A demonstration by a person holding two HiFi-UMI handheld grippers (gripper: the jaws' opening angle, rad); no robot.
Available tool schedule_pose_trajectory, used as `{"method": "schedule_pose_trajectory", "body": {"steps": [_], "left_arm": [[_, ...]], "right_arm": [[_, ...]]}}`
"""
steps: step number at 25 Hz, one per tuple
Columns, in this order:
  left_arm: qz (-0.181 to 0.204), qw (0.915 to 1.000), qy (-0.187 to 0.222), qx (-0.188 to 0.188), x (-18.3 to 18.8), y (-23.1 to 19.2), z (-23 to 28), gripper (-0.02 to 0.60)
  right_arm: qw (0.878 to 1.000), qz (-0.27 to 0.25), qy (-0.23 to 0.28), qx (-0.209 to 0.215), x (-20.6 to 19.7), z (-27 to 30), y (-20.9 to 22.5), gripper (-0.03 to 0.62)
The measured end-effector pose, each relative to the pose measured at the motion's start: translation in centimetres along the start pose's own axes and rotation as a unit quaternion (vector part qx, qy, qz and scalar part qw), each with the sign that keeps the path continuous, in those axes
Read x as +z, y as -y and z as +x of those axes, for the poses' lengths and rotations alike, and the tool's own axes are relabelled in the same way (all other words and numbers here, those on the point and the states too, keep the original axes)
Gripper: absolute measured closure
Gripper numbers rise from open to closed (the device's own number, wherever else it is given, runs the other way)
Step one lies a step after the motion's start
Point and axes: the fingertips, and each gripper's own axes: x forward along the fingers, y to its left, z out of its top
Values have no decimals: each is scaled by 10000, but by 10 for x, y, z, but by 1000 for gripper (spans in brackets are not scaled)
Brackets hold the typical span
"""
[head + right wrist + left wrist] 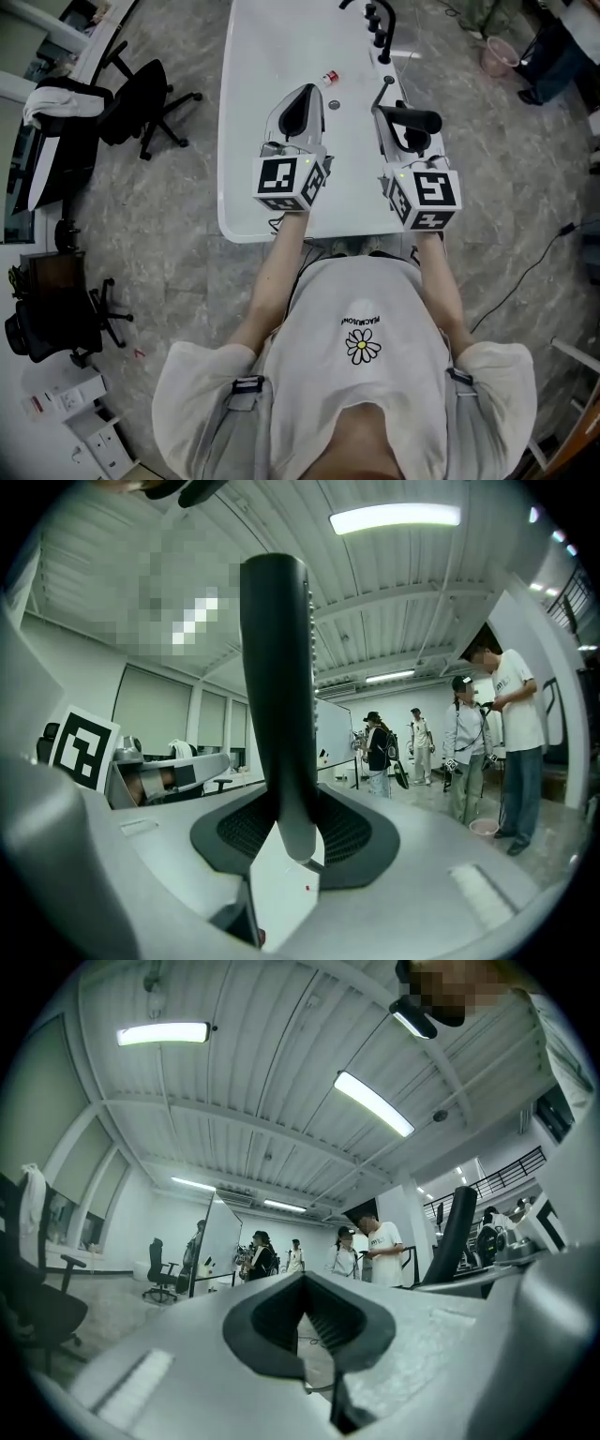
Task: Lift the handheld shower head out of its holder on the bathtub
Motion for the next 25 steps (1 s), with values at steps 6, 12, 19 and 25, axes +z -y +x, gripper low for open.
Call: {"method": "schedule_pose_trajectory", "body": {"steps": [6,12,19,25], "left_arm": [[13,10000,20,-66,0,14,9,581],[4,9999,-56,-109,-5,16,17,581],[-44,9998,-50,-167,-7,17,26,581],[-70,9997,-36,-209,-8,19,33,581]], "right_arm": [[9999,4,138,-102,9,-3,20,441],[9997,-58,163,-147,14,3,30,441],[9996,-110,141,-223,12,5,40,441],[9995,-104,175,-240,12,7,45,441]]}}
